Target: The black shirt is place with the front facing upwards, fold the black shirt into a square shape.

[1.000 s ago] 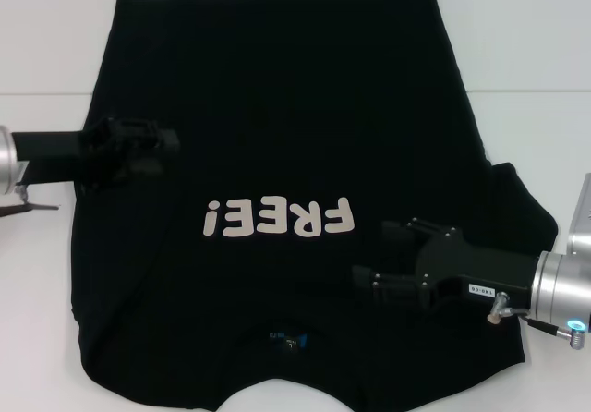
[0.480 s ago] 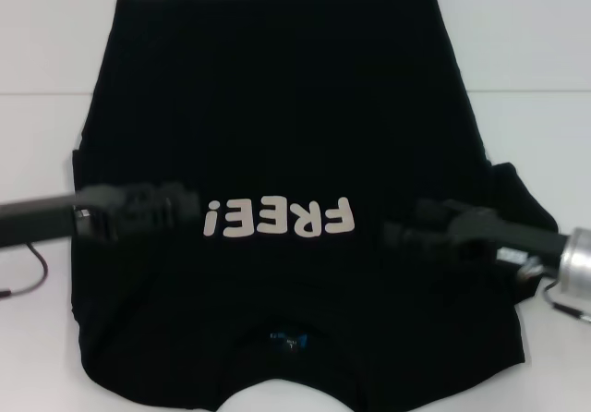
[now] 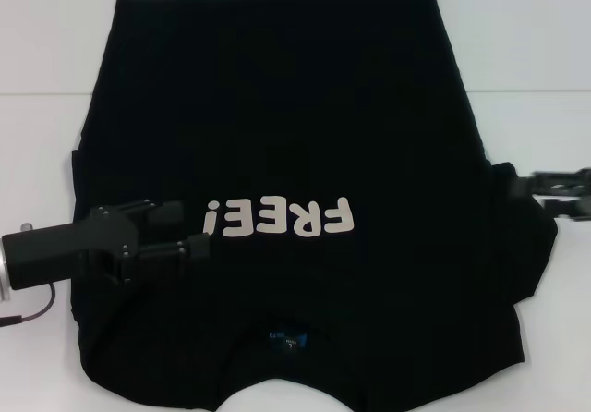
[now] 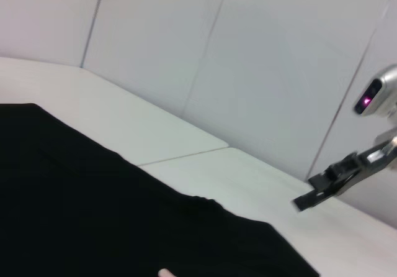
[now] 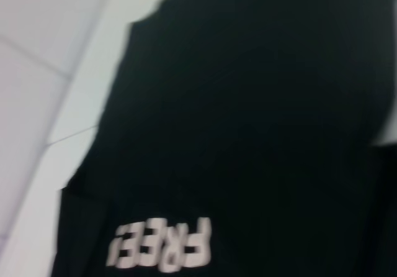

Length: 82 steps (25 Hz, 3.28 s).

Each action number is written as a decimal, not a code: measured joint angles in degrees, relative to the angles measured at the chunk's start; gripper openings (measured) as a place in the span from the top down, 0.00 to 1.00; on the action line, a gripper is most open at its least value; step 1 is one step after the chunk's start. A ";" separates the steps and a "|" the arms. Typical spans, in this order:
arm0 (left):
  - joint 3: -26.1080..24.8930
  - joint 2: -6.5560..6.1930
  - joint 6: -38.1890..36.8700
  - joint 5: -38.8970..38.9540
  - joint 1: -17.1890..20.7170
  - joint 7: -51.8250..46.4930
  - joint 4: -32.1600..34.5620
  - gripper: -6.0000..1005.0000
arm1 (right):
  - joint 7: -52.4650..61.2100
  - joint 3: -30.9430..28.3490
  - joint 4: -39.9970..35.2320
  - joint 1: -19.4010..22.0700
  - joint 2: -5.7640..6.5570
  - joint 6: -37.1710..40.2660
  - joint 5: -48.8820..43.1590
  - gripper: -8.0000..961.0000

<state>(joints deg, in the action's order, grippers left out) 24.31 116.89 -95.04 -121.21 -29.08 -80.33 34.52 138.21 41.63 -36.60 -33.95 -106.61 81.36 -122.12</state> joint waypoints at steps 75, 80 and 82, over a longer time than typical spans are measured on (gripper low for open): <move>-0.14 0.88 -0.11 0.09 0.63 2.75 -0.31 0.06 | 9.05 5.81 4.62 -11.88 -4.57 -16.15 -26.07 0.43; -0.05 0.88 -0.15 0.09 0.60 2.72 -0.24 0.06 | 9.07 5.93 4.61 -11.87 -4.54 -16.15 -26.07 0.69; -0.05 0.88 -0.15 0.09 0.60 2.72 -0.24 0.06 | 9.07 5.93 4.61 -11.86 -4.47 -16.03 -26.07 0.79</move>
<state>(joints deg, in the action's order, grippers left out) 24.26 117.77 -95.19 -121.11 -28.48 -77.61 34.28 147.28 47.57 -31.99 -45.81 -111.08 65.33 -148.19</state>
